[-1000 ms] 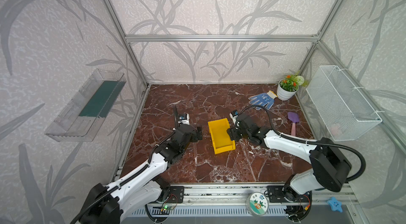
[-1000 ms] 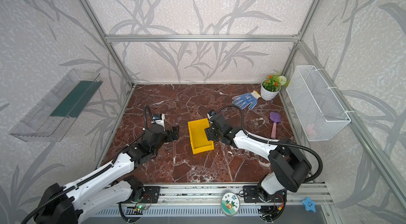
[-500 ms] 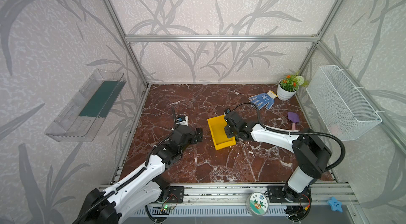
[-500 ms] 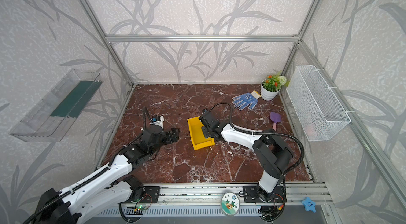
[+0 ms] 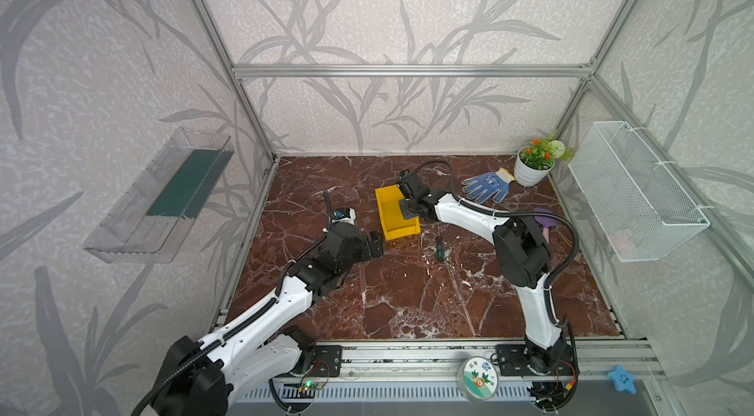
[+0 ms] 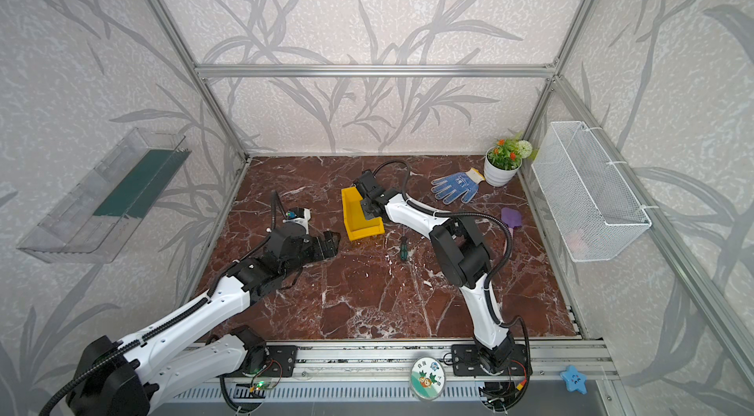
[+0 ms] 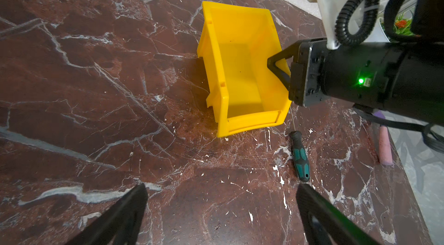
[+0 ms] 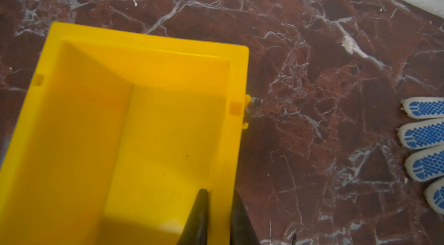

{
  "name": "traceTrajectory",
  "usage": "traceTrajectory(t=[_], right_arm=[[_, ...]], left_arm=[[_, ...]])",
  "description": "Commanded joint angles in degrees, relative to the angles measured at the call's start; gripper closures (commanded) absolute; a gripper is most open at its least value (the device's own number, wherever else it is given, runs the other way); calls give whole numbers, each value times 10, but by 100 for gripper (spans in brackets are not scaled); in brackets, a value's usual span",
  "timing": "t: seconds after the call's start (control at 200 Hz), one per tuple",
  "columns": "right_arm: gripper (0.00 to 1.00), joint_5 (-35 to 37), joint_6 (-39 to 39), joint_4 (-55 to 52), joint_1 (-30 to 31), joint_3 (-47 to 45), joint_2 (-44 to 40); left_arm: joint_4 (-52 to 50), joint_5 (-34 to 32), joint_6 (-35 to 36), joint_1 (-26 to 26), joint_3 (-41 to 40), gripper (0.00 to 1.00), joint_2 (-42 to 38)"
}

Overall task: Put the screwdriver in the bin
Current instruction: Move the bin to the top-center of the table, then pick up the screwdriver from the center of the table.

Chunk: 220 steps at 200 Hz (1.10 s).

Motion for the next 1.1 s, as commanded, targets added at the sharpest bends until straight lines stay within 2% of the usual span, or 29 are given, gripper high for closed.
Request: traceTrajectory(t=[0.0,0.185,0.35,0.475,0.525,0.68,0.885,1.095], right_arm=[[89,-14,-4,-67,-3,18,28],[64,-41,0,-83,-4,22,-6],[41,-51,26,-78,-6,-29,-115],[40,-62,54,-32,-20,-160,-214],[39,-64,64,-13,-27,-215,-243],[40,-105,83,23,-48,-330,-290],[40,-128,90,28,-50,-363,-262],[45,-151,103,40,-50,-371,-212]], left_arm=[[3,-4,-8,5,1,1,-10],[8,-6,-1,11,-9,1,-19],[4,8,9,20,16,1,-8],[7,19,16,20,33,1,8],[33,42,20,20,28,1,17],[76,96,5,20,48,1,77],[82,135,-10,17,85,1,141],[68,116,-5,17,63,1,113]])
